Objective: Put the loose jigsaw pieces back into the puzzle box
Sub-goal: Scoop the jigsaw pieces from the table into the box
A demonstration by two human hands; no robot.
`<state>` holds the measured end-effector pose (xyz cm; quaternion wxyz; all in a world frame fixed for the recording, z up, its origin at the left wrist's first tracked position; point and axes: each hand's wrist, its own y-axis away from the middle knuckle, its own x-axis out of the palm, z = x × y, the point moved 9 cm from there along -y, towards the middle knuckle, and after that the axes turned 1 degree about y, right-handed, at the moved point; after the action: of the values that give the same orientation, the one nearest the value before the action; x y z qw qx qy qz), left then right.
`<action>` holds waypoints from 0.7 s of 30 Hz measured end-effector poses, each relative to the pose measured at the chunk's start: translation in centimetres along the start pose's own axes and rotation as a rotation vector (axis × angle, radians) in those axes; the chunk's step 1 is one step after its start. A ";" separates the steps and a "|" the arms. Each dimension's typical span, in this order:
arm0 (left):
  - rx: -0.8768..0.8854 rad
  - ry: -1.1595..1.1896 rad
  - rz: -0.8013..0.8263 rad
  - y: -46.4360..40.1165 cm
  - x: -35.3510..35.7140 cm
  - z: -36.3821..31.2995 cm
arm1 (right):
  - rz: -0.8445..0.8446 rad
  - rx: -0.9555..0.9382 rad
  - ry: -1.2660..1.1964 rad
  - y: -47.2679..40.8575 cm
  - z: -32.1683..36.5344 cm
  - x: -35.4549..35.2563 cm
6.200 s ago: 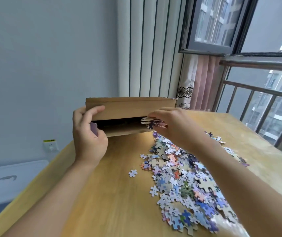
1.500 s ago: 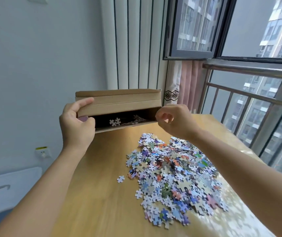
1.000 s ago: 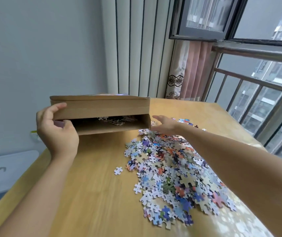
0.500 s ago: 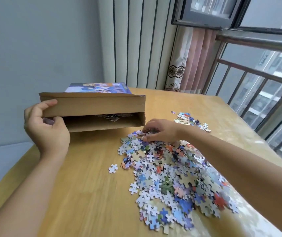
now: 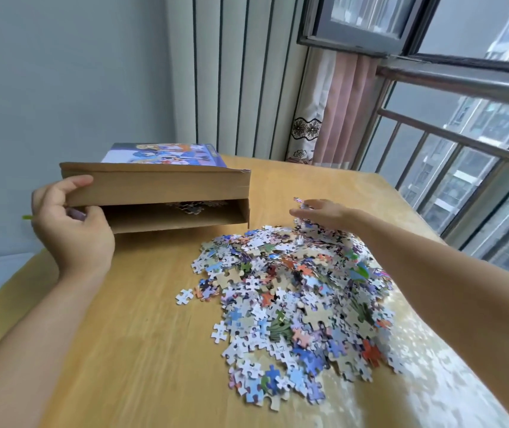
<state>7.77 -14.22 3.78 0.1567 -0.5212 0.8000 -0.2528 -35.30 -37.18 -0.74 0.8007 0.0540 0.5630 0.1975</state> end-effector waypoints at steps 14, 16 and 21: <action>0.161 0.039 0.099 1.9 0.8 -3.2 | 0.218 -0.120 0.401 10.6 6.0 3.1; 0.207 0.033 0.105 2.3 0.6 -3.8 | 0.151 -0.134 0.383 11.0 6.3 3.0; 0.241 -0.009 0.137 2.8 0.1 -4.9 | -0.020 -0.162 0.284 11.9 6.5 1.8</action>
<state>3.08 -12.22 6.17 0.2385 -0.4440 0.7968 -0.3334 -31.81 -24.67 3.66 0.7167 -0.0448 0.6532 0.2400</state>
